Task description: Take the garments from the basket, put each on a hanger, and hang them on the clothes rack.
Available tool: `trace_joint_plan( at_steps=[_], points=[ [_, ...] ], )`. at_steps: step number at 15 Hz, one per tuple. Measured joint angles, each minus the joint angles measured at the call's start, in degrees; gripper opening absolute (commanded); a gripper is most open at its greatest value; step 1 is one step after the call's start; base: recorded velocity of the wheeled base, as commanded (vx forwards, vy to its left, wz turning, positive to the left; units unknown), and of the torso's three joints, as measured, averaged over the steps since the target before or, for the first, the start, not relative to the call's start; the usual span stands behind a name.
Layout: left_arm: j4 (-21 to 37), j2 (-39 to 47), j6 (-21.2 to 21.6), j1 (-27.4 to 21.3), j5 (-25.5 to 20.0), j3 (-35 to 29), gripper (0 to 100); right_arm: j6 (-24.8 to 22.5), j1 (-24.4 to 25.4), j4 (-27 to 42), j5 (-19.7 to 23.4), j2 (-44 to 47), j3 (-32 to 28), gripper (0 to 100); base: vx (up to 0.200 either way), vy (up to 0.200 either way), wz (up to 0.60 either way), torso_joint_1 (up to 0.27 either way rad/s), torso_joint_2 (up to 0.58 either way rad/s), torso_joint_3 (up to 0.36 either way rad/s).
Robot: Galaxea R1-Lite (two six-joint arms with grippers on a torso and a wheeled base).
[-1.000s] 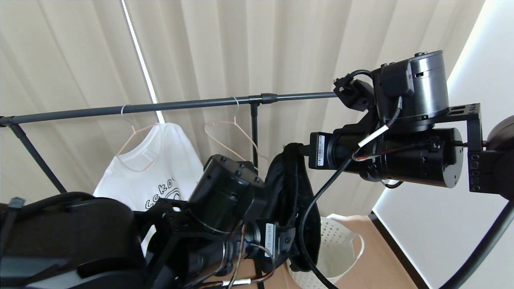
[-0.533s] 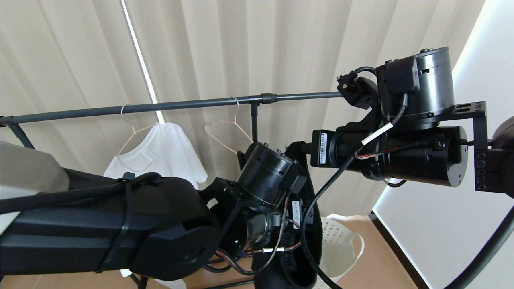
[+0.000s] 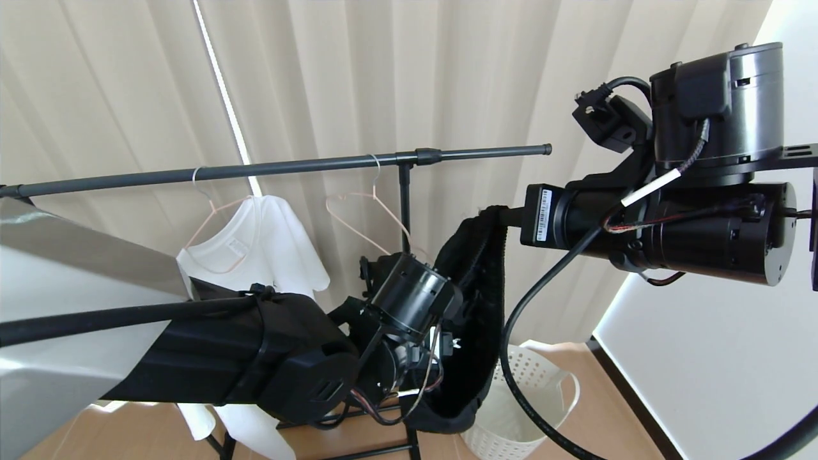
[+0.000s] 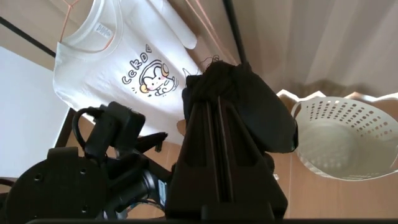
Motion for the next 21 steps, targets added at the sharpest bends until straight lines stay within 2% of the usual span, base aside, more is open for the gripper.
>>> trace_joint_plan(
  at_steps=[8, 12, 13, 16, 20, 21],
  points=[
    [-0.8, -1.6, -2.1, -0.5, 3.1, 9.5, 100, -0.8, -2.8, -0.1, -0.1, -0.3, -0.4, 0, 0.000, 0.000, 0.00, 0.000, 0.00, 0.000],
    [-0.7, -2.8, -3.0, -3.1, 3.3, 12.2, 100, -0.8, -5.0, -0.1, -0.1, -0.9, -1.0, 0, 0.000, 0.000, 0.00, 0.000, 0.00, 0.000],
    [-0.7, -3.3, -3.0, -3.6, 3.3, 12.9, 0, -0.9, -5.5, -0.1, -0.1, -0.9, -1.1, 0, 0.000, 0.000, 0.00, 0.000, 0.00, 0.000],
    [-0.5, -5.2, -2.3, -3.8, 3.3, 13.4, 0, -2.9, -7.2, 0.2, -0.5, -1.4, -1.3, 0, 0.000, 0.000, 0.00, 0.000, 0.00, 0.000],
    [-0.1, -9.6, 3.0, 0.4, 3.2, 9.7, 0, -7.7, -8.2, 2.4, -2.5, -1.5, -0.9, 0, 0.000, 0.000, 0.00, 0.000, 0.00, 0.000],
    [0.3, -10.6, 4.2, 1.7, 3.1, 8.4, 0, -8.8, -8.3, 5.9, -2.6, -1.7, -0.9, 0, 0.000, 0.000, 0.00, 0.000, 0.00, 0.000]
  ],
)
